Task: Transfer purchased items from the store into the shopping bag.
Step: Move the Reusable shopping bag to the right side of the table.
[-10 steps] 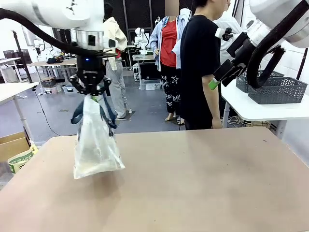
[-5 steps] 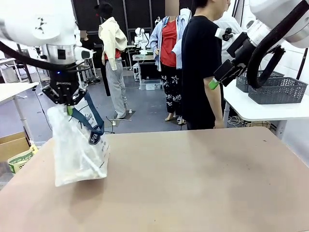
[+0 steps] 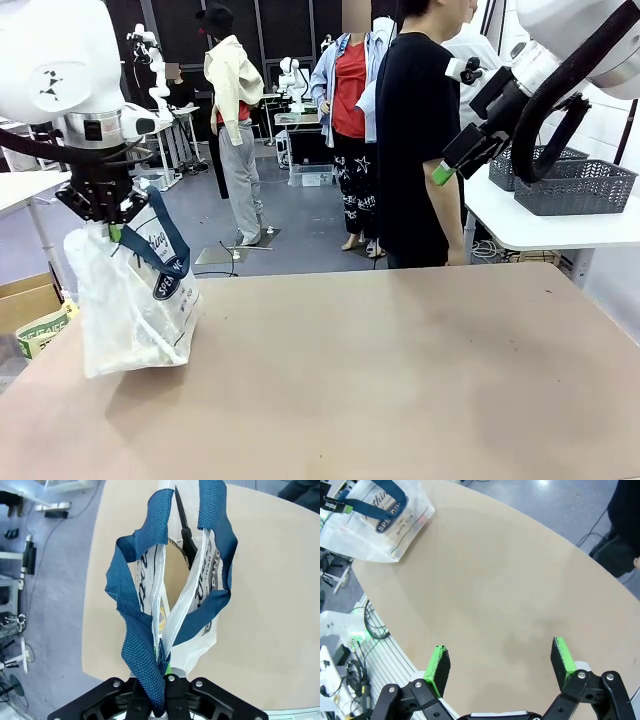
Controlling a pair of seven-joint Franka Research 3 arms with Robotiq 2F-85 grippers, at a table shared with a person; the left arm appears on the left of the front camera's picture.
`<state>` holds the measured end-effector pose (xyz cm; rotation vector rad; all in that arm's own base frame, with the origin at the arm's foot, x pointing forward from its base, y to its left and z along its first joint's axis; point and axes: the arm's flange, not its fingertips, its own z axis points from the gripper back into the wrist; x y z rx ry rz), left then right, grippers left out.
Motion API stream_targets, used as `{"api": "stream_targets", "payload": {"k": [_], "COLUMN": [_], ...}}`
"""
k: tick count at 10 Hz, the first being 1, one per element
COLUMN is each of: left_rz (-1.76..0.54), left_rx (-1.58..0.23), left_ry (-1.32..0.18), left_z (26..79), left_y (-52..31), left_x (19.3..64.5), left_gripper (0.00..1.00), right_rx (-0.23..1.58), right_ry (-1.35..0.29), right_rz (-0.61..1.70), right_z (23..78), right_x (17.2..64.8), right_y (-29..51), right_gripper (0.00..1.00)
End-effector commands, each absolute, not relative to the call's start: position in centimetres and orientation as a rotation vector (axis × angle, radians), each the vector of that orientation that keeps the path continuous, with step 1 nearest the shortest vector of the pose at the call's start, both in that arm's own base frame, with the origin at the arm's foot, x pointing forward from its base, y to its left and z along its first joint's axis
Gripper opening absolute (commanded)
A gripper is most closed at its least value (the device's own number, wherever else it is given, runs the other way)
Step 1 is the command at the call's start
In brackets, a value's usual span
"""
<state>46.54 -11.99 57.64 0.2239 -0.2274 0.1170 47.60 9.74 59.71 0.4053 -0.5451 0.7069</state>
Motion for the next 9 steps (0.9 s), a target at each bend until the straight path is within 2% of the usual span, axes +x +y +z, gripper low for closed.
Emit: {"api": "stream_targets", "payload": {"k": [1,5,8,9], "left_rz": [0.104,0.090,0.082,0.109], "left_rx": [0.236,0.242,0.166,0.224], "left_ry": [-0.280,-0.315,-0.244,-0.256], "left_z": [57.4,56.8,55.9,56.0], "left_y": [-10.5,-8.4,-9.2,-8.9], "left_x": [46.0,46.4,46.0,46.7], "left_gripper": [0.00,0.00,0.00,0.00], "right_rx": [0.391,0.391,0.391,0.391], "right_ry": [-0.557,-0.557,-0.557,-0.557], "right_rz": [0.716,0.716,0.716,0.716], "right_z": [59.2,59.2,59.2,59.2], "right_x": [47.3,47.3,47.3,47.3], "right_y": [9.6,9.6,9.6,9.6], "right_gripper": [1.00,1.00,1.00,1.00]}}
